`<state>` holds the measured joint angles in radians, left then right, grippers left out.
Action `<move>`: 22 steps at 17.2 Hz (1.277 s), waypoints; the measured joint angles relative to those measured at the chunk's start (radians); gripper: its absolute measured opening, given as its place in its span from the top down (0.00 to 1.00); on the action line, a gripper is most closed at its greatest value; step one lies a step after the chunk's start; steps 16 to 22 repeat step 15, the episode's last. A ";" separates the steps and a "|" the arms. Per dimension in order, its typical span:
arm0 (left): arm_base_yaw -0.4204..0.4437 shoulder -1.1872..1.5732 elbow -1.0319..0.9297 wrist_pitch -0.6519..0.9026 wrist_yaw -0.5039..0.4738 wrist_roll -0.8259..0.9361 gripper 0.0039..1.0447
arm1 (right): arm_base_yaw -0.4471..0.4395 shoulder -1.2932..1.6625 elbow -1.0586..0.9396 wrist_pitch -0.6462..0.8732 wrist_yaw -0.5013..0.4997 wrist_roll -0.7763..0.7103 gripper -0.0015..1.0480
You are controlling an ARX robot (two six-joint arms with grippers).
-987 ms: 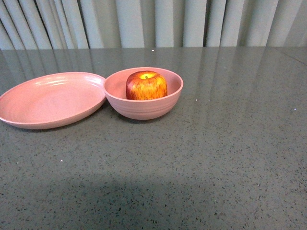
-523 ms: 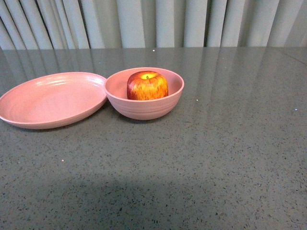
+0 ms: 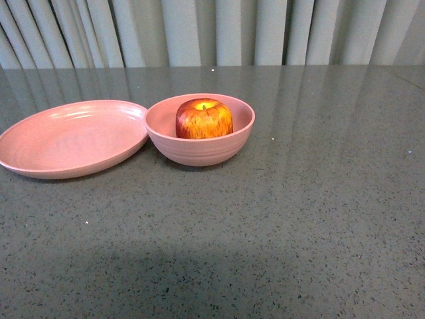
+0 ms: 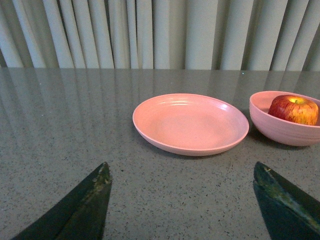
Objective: Move apple from plate to bowl
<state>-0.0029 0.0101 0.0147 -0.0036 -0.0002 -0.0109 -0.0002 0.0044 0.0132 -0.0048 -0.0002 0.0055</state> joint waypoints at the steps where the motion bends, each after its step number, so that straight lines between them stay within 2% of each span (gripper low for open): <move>1: 0.000 0.000 0.000 0.000 0.000 0.000 0.11 | 0.000 0.000 0.000 0.000 0.000 0.000 0.06; 2: 0.000 0.000 0.000 0.000 0.000 0.001 0.05 | 0.000 0.000 0.000 0.000 0.000 0.000 0.06; 3: 0.000 0.000 0.000 0.000 0.000 0.001 0.07 | 0.000 0.000 0.000 0.000 0.000 0.000 0.06; 22: 0.000 0.000 0.000 0.000 0.000 0.000 0.06 | 0.000 0.000 0.000 0.000 0.000 0.000 0.06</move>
